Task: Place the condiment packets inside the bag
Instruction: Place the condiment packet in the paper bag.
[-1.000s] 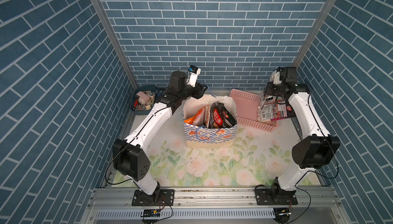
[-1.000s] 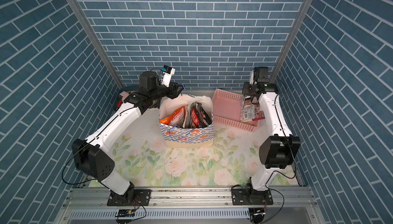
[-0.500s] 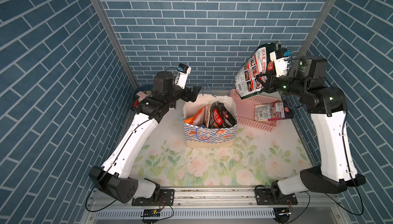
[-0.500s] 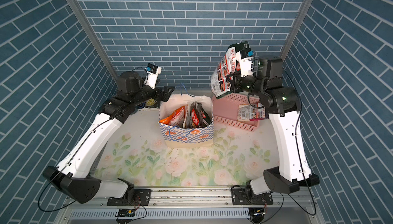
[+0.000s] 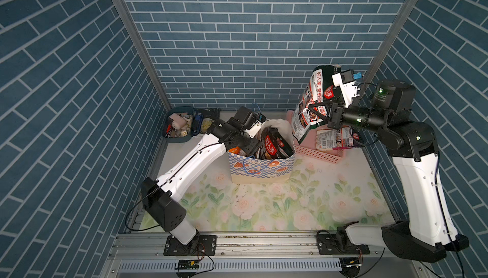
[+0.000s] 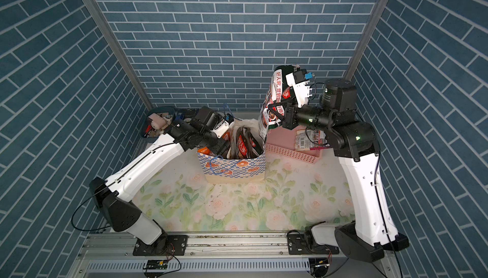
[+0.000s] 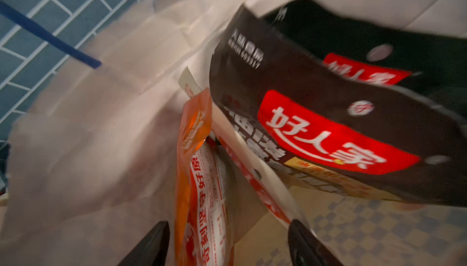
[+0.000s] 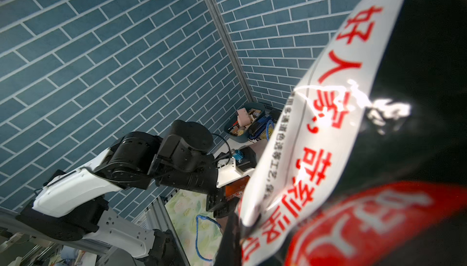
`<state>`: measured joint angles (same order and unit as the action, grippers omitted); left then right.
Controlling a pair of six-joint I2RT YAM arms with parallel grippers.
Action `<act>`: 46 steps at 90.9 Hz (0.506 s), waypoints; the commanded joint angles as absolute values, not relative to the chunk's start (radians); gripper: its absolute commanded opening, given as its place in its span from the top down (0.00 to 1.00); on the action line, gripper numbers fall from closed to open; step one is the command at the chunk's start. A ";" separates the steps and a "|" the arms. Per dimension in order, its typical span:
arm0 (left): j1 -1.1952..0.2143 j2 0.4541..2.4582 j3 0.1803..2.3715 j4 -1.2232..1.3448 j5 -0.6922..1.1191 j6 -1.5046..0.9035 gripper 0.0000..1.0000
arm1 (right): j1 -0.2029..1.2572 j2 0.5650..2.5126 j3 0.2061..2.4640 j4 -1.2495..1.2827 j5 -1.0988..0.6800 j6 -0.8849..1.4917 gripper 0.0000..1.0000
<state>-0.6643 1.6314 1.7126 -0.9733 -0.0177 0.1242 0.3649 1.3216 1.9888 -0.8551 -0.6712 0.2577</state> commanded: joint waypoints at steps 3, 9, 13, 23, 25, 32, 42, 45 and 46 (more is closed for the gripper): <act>-0.667 1.620 1.791 -1.005 -0.092 0.122 0.28 | 0.370 1.274 1.973 -0.740 -0.718 0.268 1.00; -0.664 1.625 1.800 -0.989 -0.098 0.122 0.34 | 0.370 1.268 1.956 -0.733 -0.719 0.273 1.00; -0.664 1.630 1.806 -0.988 -0.097 0.124 0.40 | 0.371 1.265 1.948 -0.731 -0.724 0.277 1.00; -0.663 1.631 1.785 -0.988 -0.102 0.130 0.55 | 0.377 1.263 1.932 -0.717 -0.740 0.290 1.00; -0.662 1.629 1.776 -0.987 -0.102 0.131 0.56 | 0.380 1.262 1.928 -0.709 -0.744 0.294 1.00; -0.658 1.618 1.737 -0.977 -0.102 0.129 0.55 | 0.396 1.262 1.913 -0.678 -0.761 0.313 1.00; -0.653 1.590 1.687 -0.952 -0.087 0.121 0.53 | 0.429 1.273 1.906 -0.633 -0.767 0.339 1.00; -0.651 1.581 1.674 -0.941 -0.086 0.121 0.53 | 0.441 1.280 1.907 -0.624 -0.765 0.343 1.00; -0.650 1.577 1.667 -0.938 -0.086 0.120 0.53 | 0.445 1.282 1.907 -0.622 -0.764 0.344 1.00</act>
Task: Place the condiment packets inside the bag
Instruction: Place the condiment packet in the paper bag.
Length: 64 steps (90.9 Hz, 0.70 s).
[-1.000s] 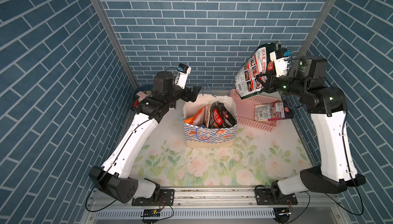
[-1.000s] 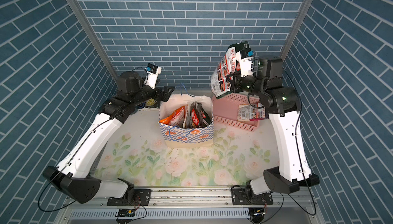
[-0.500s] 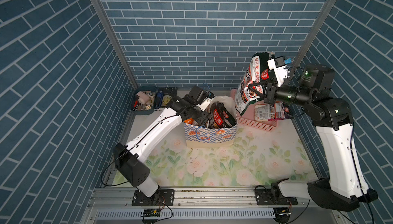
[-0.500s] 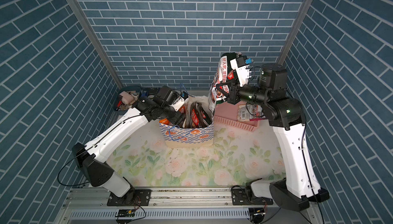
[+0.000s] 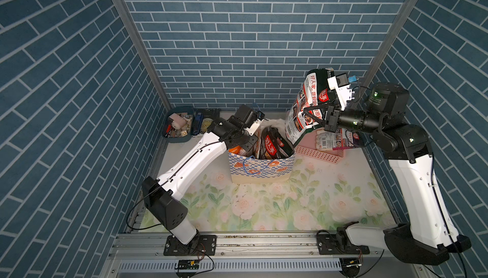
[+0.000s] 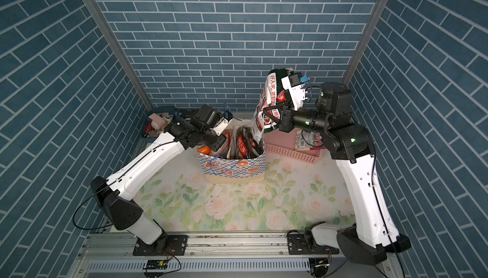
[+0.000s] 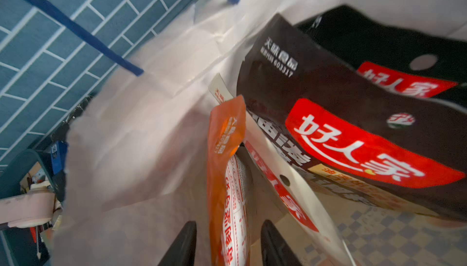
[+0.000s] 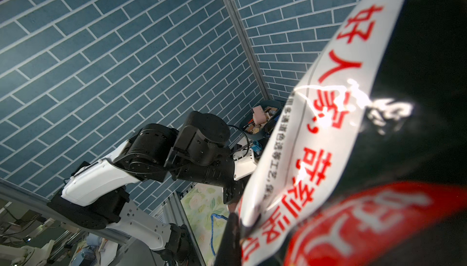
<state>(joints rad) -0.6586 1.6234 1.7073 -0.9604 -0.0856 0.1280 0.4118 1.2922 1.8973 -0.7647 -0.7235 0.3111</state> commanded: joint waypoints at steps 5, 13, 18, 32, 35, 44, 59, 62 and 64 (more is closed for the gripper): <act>-0.643 1.566 1.646 -0.922 -0.090 0.116 0.55 | 0.467 1.294 1.908 -0.610 -0.757 0.349 1.00; -0.615 1.554 1.631 -0.905 -0.101 0.084 0.77 | 0.509 1.318 1.913 -0.602 -0.732 0.353 1.00; -0.590 1.541 1.631 -0.895 -0.089 0.055 0.92 | 0.540 1.333 1.920 -0.595 -0.717 0.353 1.00; -0.538 1.470 1.591 -0.820 -0.007 -0.017 1.00 | 0.614 1.365 1.926 -0.552 -0.662 0.373 1.00; -0.529 1.457 1.576 -0.805 0.009 -0.032 1.00 | 0.628 1.372 1.921 -0.533 -0.650 0.383 1.00; -0.508 1.438 1.534 -0.779 0.050 -0.070 1.00 | 0.662 1.393 1.900 -0.478 -0.607 0.412 1.00; -0.500 1.450 1.513 -0.789 0.063 -0.101 1.00 | 0.706 1.444 1.853 -0.382 -0.533 0.474 1.00; -0.498 1.452 1.513 -0.791 0.062 -0.108 1.00 | 0.711 1.452 1.843 -0.367 -0.515 0.489 1.00; -0.494 1.451 1.513 -0.791 0.062 -0.115 1.00 | 0.717 1.458 1.835 -0.352 -0.502 0.497 1.00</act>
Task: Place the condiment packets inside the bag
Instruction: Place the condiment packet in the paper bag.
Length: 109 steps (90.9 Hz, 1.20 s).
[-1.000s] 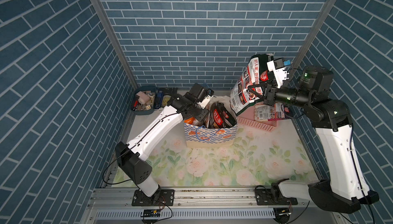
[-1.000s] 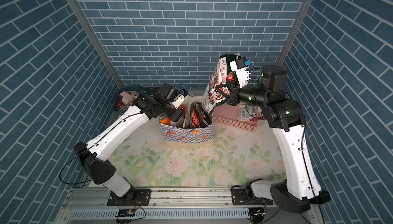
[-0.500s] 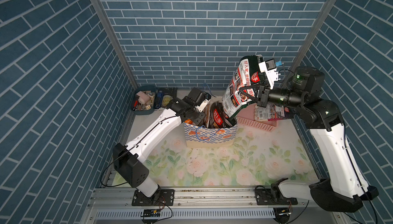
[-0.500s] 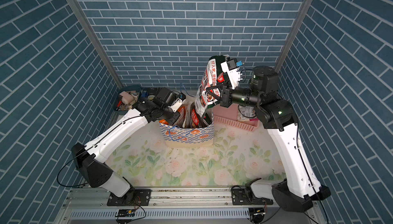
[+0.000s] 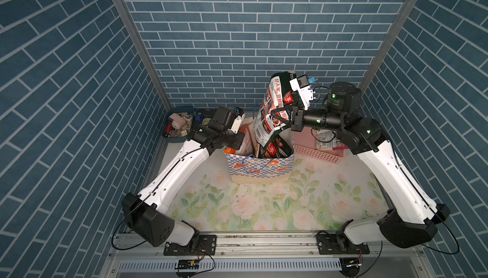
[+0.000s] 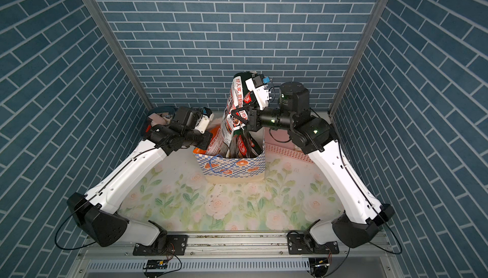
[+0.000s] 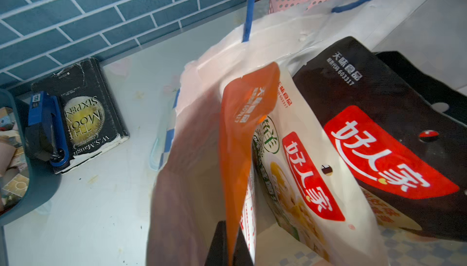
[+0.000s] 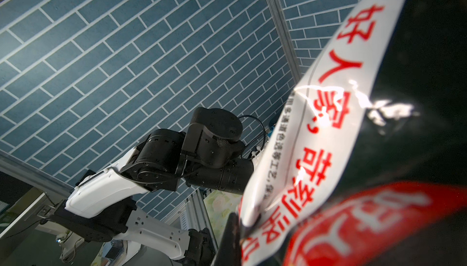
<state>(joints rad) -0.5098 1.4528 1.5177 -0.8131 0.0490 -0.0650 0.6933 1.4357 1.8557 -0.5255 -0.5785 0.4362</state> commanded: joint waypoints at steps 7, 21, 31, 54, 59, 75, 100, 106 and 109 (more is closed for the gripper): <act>-0.484 1.452 1.514 -0.791 0.064 -0.139 1.00 | 0.734 1.466 1.790 -0.288 -0.478 0.528 1.00; -0.464 1.461 1.529 -0.805 0.087 -0.185 1.00 | 0.750 1.477 1.705 -0.191 -0.474 0.568 1.00; -0.459 1.475 1.532 -0.816 0.105 -0.192 1.00 | 0.752 1.472 1.633 -0.142 -0.473 0.578 1.00; -0.459 1.483 1.539 -0.814 0.112 -0.193 1.00 | 0.747 1.475 1.494 -0.154 -0.440 0.559 1.00; -0.458 1.483 1.542 -0.816 0.110 -0.190 1.00 | 0.749 1.482 1.495 -0.171 -0.444 0.550 1.00; -0.458 1.486 1.545 -0.815 0.108 -0.190 1.00 | 0.753 1.500 1.566 -0.207 -0.507 0.509 1.00; -0.458 1.486 1.549 -0.814 0.109 -0.192 1.00 | 0.767 1.553 1.583 -0.341 -0.401 0.498 1.00; -0.458 1.489 1.551 -0.815 0.109 -0.192 1.00 | 0.776 1.560 1.590 -0.361 -0.374 0.500 0.90; -0.459 1.489 1.553 -0.817 0.110 -0.190 1.00 | 0.781 1.564 1.599 -0.370 -0.366 0.499 0.83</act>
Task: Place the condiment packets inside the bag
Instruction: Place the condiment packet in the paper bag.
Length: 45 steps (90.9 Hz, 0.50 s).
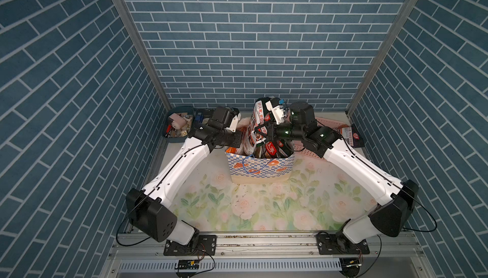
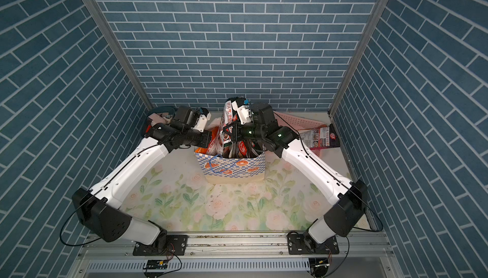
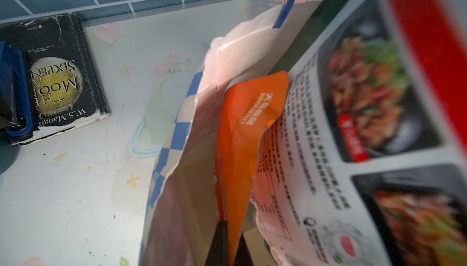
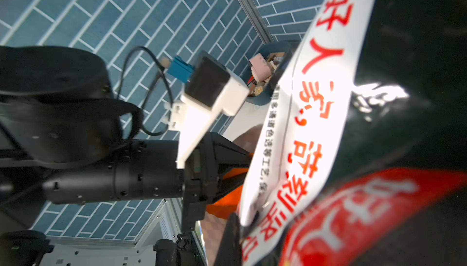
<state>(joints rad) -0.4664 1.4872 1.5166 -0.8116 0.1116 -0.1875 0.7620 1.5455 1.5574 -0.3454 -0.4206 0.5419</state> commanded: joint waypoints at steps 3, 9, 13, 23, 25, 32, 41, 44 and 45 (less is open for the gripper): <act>-0.458 1.490 1.555 -0.818 0.109 -0.190 1.00 | 0.788 1.569 1.609 -0.379 -0.358 0.498 0.77; -0.458 1.494 1.560 -0.818 0.111 -0.190 1.00 | 0.798 1.580 1.643 -0.411 -0.343 0.489 0.66; -0.459 1.495 1.564 -0.818 0.113 -0.190 1.00 | 0.799 1.586 1.670 -0.437 -0.329 0.484 0.60; -0.458 1.498 1.568 -0.815 0.113 -0.190 1.00 | 0.805 1.588 1.729 -0.499 -0.290 0.485 0.51; -0.459 1.498 1.567 -0.814 0.113 -0.190 1.00 | 0.804 1.586 1.739 -0.510 -0.280 0.487 0.50; -0.458 1.500 1.568 -0.813 0.114 -0.189 1.00 | 0.805 1.572 1.763 -0.546 -0.229 0.496 0.47; -0.459 1.504 1.569 -0.811 0.117 -0.188 1.00 | 0.802 1.547 1.780 -0.596 -0.167 0.493 0.46; -0.459 1.502 1.570 -0.811 0.119 -0.189 1.00 | 0.801 1.534 1.784 -0.614 -0.138 0.489 0.45; -0.459 1.503 1.571 -0.811 0.119 -0.190 1.00 | 0.801 1.529 1.785 -0.623 -0.127 0.488 0.44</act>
<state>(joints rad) -0.4648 1.5002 1.5360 -0.8257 0.1177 -0.1875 0.8005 1.5818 1.7592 -0.5220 -0.2417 0.5083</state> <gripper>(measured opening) 0.067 0.543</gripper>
